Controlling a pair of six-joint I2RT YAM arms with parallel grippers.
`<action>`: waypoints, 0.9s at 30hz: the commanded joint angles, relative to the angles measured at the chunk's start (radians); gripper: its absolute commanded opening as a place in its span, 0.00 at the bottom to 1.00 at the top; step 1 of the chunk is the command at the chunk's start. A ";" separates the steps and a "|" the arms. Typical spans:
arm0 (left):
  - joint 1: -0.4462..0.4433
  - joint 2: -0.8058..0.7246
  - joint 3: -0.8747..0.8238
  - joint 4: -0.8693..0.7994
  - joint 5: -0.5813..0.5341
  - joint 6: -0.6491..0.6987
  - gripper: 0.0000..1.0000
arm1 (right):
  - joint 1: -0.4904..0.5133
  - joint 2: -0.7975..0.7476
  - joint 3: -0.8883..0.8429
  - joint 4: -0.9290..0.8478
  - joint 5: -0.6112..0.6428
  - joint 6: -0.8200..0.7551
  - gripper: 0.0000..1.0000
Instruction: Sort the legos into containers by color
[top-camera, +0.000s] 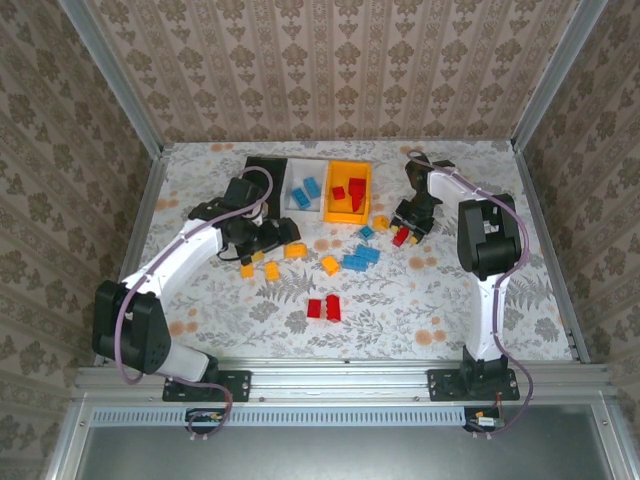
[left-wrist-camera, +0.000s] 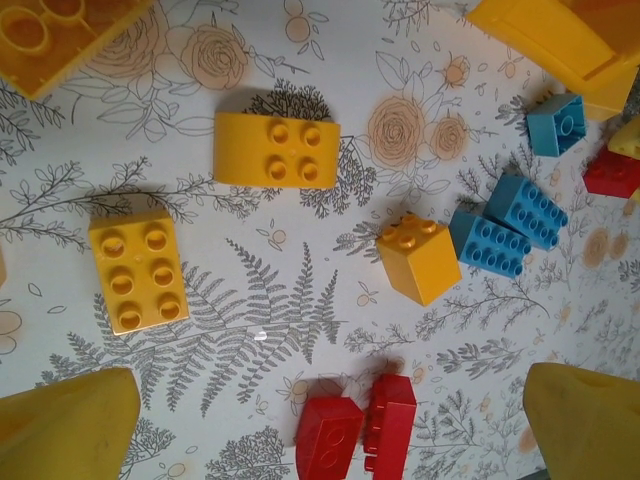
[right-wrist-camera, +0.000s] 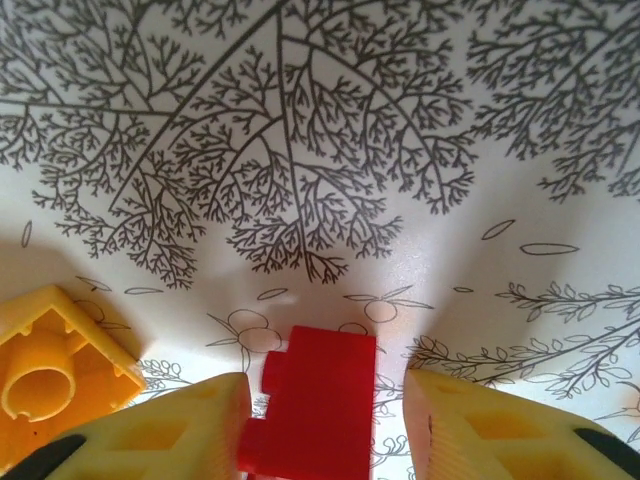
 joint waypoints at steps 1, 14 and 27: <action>0.006 -0.033 -0.019 -0.005 0.017 0.025 1.00 | 0.006 -0.012 -0.011 0.003 -0.010 0.015 0.36; 0.007 -0.042 -0.031 0.016 0.029 0.025 1.00 | -0.013 -0.164 0.074 -0.056 -0.017 -0.010 0.28; 0.006 -0.077 -0.054 0.020 0.026 0.015 1.00 | 0.125 -0.078 0.403 0.061 -0.331 0.015 0.26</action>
